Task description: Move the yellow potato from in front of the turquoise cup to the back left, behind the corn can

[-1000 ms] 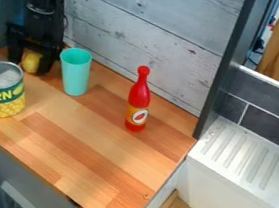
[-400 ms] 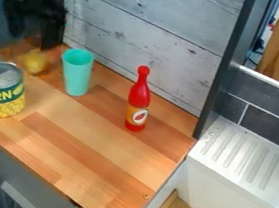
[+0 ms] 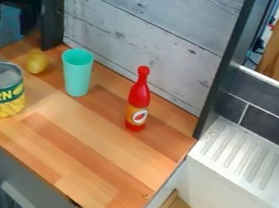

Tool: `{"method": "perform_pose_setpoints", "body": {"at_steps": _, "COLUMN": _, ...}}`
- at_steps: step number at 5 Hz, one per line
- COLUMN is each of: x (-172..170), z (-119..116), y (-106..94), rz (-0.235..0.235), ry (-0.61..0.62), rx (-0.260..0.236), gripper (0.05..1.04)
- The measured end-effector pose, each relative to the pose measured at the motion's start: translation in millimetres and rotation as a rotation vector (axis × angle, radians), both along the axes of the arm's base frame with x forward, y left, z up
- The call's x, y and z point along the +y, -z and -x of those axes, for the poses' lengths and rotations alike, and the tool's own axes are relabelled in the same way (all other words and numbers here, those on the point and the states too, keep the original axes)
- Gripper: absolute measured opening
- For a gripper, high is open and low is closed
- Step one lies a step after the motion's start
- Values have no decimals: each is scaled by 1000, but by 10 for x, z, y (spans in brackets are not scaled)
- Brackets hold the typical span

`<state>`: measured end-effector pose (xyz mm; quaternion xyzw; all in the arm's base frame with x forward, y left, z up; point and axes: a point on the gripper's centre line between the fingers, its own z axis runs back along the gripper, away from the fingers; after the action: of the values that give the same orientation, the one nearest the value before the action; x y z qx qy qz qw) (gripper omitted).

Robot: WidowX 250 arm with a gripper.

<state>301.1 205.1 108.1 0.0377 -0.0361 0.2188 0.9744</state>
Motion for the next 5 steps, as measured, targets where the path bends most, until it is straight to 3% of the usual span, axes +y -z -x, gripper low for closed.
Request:
{"method": "perform_pose_setpoints", "body": {"at_steps": 1, "x": -182, "z": 251, "y": -44, "rz": 56, "ry": 146, "rx": 71, "gripper": 1001}}
{"method": "perform_pose_setpoints", "body": {"at_steps": 2, "x": -336, "z": 431, "y": -22, "rz": 93, "ry": 231, "rx": 92, "gripper": 1001}}
{"method": "perform_pose_setpoints", "body": {"at_steps": 3, "x": -379, "z": 561, "y": 72, "rz": 47, "ry": 235, "rx": 122, "gripper": 1001}}
{"method": "perform_pose_setpoints", "body": {"at_steps": 4, "x": -347, "z": 600, "y": 60, "rz": -29, "ry": 216, "rx": 94, "gripper": 1001}}
{"method": "perform_pose_setpoints", "body": {"at_steps": 5, "x": -337, "z": 597, "y": 46, "rz": -35, "ry": 209, "rx": 87, "gripper": 1001}}
